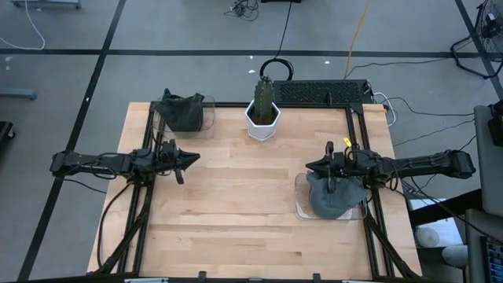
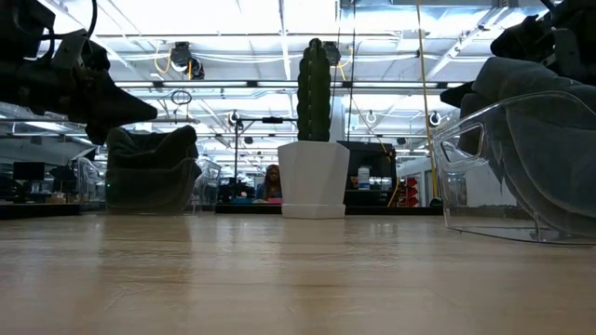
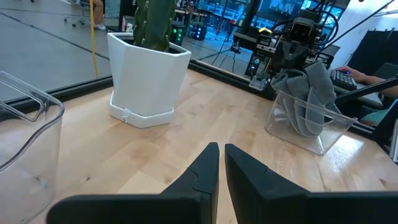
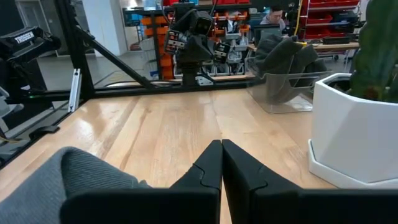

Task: Pick & Place hat
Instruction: Return to Home Position

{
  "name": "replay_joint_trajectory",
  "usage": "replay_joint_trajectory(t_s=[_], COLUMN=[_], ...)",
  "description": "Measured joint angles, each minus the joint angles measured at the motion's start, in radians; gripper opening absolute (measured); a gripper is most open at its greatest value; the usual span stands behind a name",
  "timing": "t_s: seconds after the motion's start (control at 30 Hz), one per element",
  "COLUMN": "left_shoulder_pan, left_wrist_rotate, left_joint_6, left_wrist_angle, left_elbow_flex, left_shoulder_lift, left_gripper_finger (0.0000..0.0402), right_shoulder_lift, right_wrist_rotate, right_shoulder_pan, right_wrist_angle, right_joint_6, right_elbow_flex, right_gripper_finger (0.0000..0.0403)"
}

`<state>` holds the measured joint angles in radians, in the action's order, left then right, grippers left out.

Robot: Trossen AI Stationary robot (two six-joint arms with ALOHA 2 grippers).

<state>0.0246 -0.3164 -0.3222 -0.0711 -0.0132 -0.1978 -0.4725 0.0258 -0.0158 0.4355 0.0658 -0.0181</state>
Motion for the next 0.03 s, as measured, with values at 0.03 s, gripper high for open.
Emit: replay_joint_trajectory(t_s=[0.03], left_shoulder_pan=[0.000], left_wrist_rotate=[0.000], left_joint_6=[0.000], left_wrist_angle=[0.000], left_elbow_flex=[0.000], left_shoulder_lift=[0.000], left_gripper_finger=[0.0035], right_shoulder_lift=[0.000], right_wrist_rotate=[0.000], right_shoulder_pan=[0.000], right_wrist_angle=[0.000], right_joint_6=[0.000], right_elbow_flex=[0.000], right_gripper_finger=[0.0000])
